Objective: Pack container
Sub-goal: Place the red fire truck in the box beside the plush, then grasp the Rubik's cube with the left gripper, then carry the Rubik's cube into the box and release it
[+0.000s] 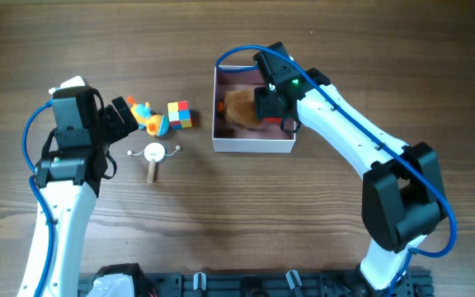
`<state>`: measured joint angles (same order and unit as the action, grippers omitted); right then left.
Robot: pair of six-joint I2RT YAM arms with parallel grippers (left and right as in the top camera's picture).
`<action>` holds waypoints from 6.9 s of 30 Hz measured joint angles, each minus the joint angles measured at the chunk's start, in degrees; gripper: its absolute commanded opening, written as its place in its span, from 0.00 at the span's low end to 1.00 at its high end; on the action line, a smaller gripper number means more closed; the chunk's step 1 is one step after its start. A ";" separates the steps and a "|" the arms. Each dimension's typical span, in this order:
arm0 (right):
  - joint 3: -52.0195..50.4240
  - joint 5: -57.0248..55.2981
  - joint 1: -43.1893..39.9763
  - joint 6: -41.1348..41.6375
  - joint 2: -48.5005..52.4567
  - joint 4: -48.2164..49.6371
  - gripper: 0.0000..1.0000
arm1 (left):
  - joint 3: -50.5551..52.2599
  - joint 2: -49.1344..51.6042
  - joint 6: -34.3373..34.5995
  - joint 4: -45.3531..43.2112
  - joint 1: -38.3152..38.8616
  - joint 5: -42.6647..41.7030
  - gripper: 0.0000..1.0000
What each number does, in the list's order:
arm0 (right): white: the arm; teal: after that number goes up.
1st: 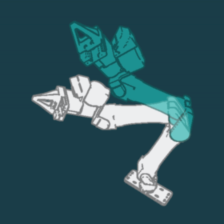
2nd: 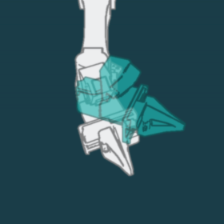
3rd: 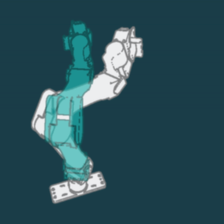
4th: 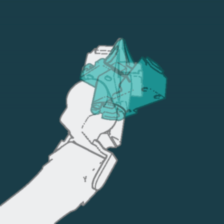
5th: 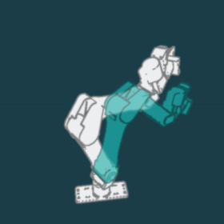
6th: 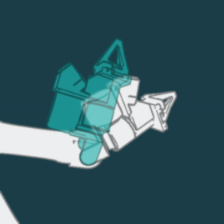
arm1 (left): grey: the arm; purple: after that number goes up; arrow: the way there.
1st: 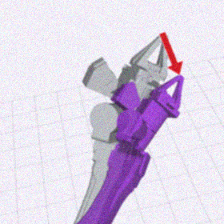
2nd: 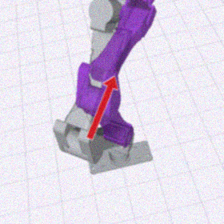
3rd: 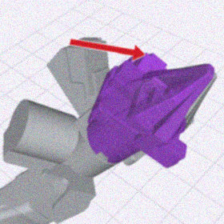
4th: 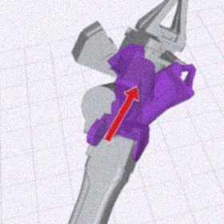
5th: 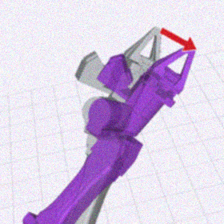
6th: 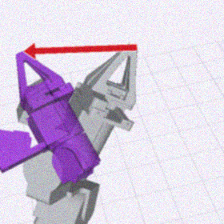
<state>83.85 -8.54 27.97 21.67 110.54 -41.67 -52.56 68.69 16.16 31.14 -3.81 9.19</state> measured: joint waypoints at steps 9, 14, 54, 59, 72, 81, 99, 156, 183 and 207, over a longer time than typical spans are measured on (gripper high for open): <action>3.23 0.28 0.07 -2.49 -3.67 -1.14 0.69 | 0.00 0.00 0.00 0.00 0.00 0.00 1.00; 5.79 5.25 1.77 -3.85 -12.83 -2.23 0.65 | 0.00 0.00 0.00 0.00 0.00 0.00 1.00; 6.56 -1.16 -27.12 -1.33 -47.91 -29.94 1.00 | -0.15 0.42 3.56 1.90 5.14 -21.51 1.00; 5.09 -1.11 -30.12 -1.33 -43.65 -29.20 1.00 | -2.82 1.14 2.73 6.01 10.21 -19.43 0.99; 4.33 0.42 -36.70 -1.33 -27.06 -28.59 1.00 | -30.10 18.75 -5.22 25.53 12.37 -13.49 0.99; 4.28 0.66 -36.70 -1.33 -21.53 -27.45 1.00 | -34.32 31.67 -7.15 26.53 13.97 -12.68 1.00; 4.28 0.81 -36.70 -1.33 -20.70 -18.62 1.00 | -34.62 42.91 -3.04 19.85 16.83 -9.77 0.78; 4.28 0.81 -36.70 -1.33 -20.70 -18.56 1.00 | -49.20 33.48 3.74 32.24 37.40 -6.73 0.42; 4.28 0.81 -36.70 -1.33 -20.70 -18.49 1.00 | -49.20 49.90 12.09 25.55 47.10 -6.91 0.35; 4.28 0.81 -36.70 -1.33 -20.70 -18.47 1.00 | -49.20 53.92 13.11 21.35 48.87 -6.91 0.80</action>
<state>88.14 -7.73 -8.73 20.34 89.84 -60.14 -101.75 122.61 29.28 52.49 45.06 2.28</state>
